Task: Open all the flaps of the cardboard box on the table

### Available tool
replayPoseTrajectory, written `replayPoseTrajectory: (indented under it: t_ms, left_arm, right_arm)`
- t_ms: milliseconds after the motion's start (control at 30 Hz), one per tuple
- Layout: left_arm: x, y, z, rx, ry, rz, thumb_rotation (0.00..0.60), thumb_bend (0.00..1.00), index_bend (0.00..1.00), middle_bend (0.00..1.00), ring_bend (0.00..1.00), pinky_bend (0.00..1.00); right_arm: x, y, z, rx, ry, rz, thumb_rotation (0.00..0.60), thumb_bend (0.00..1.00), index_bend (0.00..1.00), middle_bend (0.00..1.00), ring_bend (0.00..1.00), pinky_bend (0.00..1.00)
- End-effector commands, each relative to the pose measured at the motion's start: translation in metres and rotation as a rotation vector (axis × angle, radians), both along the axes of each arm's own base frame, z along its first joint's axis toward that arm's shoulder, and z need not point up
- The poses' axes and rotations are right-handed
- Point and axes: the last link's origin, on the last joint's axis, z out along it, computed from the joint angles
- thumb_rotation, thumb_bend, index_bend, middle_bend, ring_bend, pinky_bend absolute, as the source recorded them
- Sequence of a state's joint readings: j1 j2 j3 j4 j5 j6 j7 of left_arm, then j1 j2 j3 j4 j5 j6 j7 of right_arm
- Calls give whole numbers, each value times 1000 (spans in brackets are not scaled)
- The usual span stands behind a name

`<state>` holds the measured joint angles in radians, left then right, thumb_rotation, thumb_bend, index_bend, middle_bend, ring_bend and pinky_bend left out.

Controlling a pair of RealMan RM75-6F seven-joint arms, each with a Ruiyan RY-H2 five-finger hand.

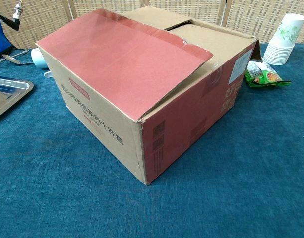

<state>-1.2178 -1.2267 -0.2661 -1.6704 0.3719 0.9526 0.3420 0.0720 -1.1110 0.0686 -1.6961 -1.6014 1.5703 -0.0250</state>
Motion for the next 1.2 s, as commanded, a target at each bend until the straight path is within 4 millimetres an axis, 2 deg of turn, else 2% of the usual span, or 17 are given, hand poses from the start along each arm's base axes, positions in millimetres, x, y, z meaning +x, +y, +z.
replayPoseTrajectory:
  t_ms: [33,533,1000,1067,1200]
  left_arm:
    - [4,-1,-4,-14,-47,44,24,0,384,77,0,0]
    - [11,6,-19,-35,-1,33,9,0,406,124,0,0]
    - [10,4,-36,-53,105,27,10,0,419,116,0,0]
    - [10,3,-37,-58,112,27,10,0,428,116,0,0]
    - [10,3,-36,-57,127,27,10,0,520,118,0,0]
  right_arm:
    - [0,0,0,1,0,0,600,145,102,135,0,155]
    - [1,1,-1,6,1,5,600,158,88,135,0,155]
    - [1,1,-1,10,-3,8,600,163,75,135,0,155]
    - [1,1,-1,9,-3,7,600,161,74,135,0,155]
    - [1,1,0,5,-5,6,600,162,74,135,0,155]
